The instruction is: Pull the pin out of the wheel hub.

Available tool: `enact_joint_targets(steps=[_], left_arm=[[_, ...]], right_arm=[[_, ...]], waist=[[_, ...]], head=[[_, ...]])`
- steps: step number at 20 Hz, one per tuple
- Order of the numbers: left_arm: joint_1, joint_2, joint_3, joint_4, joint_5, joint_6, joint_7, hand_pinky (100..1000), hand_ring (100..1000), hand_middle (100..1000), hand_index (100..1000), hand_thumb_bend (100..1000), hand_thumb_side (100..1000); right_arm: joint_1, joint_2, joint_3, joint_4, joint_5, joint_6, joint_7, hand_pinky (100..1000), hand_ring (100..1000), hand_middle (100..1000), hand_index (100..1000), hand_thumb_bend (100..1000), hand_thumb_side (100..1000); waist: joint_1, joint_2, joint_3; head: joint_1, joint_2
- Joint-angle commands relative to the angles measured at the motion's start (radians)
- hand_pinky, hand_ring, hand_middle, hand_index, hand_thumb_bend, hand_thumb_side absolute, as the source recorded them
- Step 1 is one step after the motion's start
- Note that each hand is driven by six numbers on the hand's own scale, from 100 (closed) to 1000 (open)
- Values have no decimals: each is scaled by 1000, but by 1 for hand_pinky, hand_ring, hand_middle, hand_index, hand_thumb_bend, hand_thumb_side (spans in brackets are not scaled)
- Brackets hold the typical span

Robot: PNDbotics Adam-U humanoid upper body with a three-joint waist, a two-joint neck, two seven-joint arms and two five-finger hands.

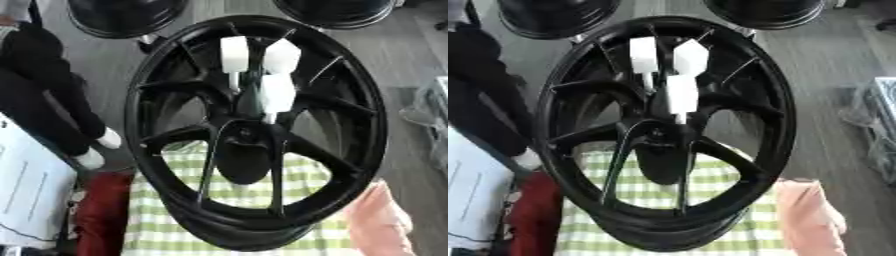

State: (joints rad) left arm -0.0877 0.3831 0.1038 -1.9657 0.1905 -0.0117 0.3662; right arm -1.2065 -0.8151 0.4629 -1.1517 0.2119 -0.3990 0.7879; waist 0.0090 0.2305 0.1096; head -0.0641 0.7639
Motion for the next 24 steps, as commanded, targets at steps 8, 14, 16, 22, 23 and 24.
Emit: enact_joint_targets(steps=[8, 14, 16, 22, 23, 24], left_arm=[[-11, 32, 0, -12, 6, 3, -6, 763, 771, 744, 783, 339, 616], [-14, 25, -2, -10, 10, 2, -4, 763, 771, 745, 783, 342, 613], [-13, 24, -1, -11, 10, 1, -3, 763, 771, 745, 783, 342, 613], [-4, 19, 6, -11, 10, 0, 7, 762, 771, 744, 783, 345, 609], [-3, 19, 6, -11, 10, 0, 7, 762, 770, 744, 783, 346, 608], [-1, 19, 7, -11, 9, 0, 8, 762, 770, 744, 783, 347, 608]], right_arm=[[-39, 20, -7, 94, 23, -220, 119, 860, 844, 788, 854, 146, 374], [-78, 101, -4, 134, 46, -220, 119, 851, 836, 783, 853, 138, 340], [-91, 132, -5, 150, 56, -219, 119, 850, 835, 783, 853, 134, 337], [-118, 212, -8, 194, 92, -226, 119, 846, 833, 782, 849, 129, 343], [-120, 220, -3, 195, 94, -232, 119, 847, 832, 782, 849, 125, 348], [-122, 225, 2, 194, 94, -237, 119, 847, 833, 783, 850, 124, 351]], waist=[[6, -19, 6], [12, -27, 15], [15, -31, 19], [19, -43, 18], [20, -45, 17], [20, -47, 16]], head=[[-10, 6], [-23, 6], [-27, 6], [-34, 6], [-34, 6], [-33, 6]])
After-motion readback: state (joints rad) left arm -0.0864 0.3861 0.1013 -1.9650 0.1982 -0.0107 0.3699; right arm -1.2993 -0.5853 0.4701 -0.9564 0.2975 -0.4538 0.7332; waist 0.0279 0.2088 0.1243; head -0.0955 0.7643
